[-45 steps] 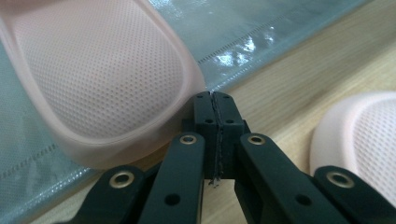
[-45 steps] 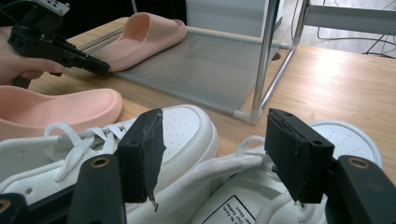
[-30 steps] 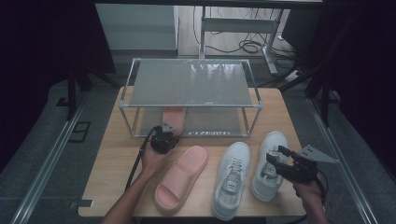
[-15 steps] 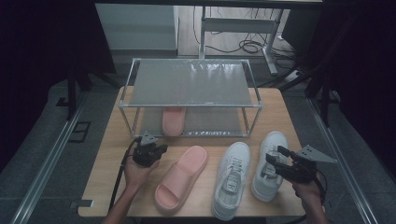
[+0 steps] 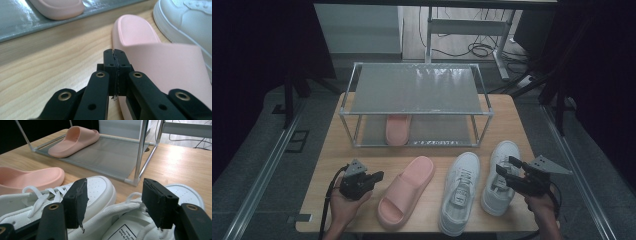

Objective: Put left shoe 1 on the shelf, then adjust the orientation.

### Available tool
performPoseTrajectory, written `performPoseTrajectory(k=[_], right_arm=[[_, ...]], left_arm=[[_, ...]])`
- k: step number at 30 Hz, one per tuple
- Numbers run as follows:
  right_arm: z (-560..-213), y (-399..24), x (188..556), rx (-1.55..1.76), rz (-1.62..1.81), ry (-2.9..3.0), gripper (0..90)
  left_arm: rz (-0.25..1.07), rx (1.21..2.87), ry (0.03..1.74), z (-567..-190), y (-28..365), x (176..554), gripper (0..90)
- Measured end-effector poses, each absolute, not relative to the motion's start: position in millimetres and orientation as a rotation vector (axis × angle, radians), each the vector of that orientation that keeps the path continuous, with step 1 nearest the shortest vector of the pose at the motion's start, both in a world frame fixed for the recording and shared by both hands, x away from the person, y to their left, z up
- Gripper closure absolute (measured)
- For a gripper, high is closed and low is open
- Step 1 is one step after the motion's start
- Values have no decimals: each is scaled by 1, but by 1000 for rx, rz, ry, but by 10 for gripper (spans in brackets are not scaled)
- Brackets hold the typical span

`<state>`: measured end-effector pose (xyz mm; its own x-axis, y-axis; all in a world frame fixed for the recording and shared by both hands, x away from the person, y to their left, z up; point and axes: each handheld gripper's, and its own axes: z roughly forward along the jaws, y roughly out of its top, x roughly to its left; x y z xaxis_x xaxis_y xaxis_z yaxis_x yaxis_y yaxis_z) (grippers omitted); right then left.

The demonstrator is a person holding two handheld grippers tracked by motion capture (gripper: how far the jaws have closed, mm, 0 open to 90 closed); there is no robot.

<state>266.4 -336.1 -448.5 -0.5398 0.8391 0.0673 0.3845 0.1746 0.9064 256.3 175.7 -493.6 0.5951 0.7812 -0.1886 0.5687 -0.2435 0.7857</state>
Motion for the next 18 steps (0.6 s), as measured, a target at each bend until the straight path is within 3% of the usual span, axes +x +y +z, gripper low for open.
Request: performPoseTrajectory(k=[18], right_arm=[[-448, -336, 265, 1146, 1344, 2003, 375]], left_arm=[[227, 1916, 1030, -489, 178, 224, 895]])
